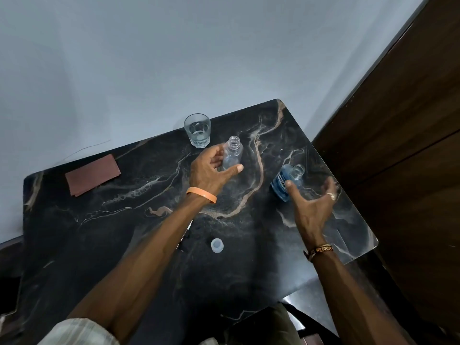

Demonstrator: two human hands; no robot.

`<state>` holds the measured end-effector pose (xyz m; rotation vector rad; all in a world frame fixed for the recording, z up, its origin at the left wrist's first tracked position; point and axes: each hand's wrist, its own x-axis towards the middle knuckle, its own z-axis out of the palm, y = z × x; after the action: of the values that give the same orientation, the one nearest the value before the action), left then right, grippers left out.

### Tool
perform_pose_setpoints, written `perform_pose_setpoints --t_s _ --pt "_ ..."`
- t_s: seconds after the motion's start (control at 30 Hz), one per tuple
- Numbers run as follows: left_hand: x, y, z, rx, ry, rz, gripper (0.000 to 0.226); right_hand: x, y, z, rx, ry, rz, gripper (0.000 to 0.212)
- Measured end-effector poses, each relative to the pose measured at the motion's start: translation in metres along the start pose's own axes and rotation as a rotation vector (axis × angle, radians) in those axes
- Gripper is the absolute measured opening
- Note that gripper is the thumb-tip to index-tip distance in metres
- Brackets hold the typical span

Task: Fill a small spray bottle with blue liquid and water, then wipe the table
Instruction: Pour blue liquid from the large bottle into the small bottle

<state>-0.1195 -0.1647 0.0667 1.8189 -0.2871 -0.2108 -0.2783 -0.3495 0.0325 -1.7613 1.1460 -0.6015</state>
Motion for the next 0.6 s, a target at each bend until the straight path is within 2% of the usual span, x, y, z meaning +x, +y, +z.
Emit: perform_pose_setpoints --t_s 0.07,0.13,0.23,0.37,0.47,0.6 --pt "-0.002 -0.003 0.002 0.007 -0.006 -0.015 0.067 0.004 0.012 0.005 -0.024 -0.157 0.035 0.113" --pt "-0.004 -0.006 0.003 0.016 -0.011 -0.027 0.068 0.009 0.016 0.013 0.049 -0.229 0.050 0.095" --pt "-0.007 -0.008 0.000 0.033 -0.001 -0.050 0.063 0.017 0.014 0.024 0.111 -0.222 0.036 0.056" --pt "-0.011 -0.006 -0.008 0.032 0.024 -0.070 0.055 0.019 0.006 0.032 0.184 -0.203 0.050 0.037" --pt "-0.014 -0.003 -0.014 0.016 0.045 -0.080 0.061 0.011 -0.001 0.026 0.111 -0.195 -0.041 0.034" --pt "-0.009 0.016 -0.021 -0.036 0.059 -0.080 0.058 0.010 -0.042 0.012 0.030 -0.199 -0.265 0.057"
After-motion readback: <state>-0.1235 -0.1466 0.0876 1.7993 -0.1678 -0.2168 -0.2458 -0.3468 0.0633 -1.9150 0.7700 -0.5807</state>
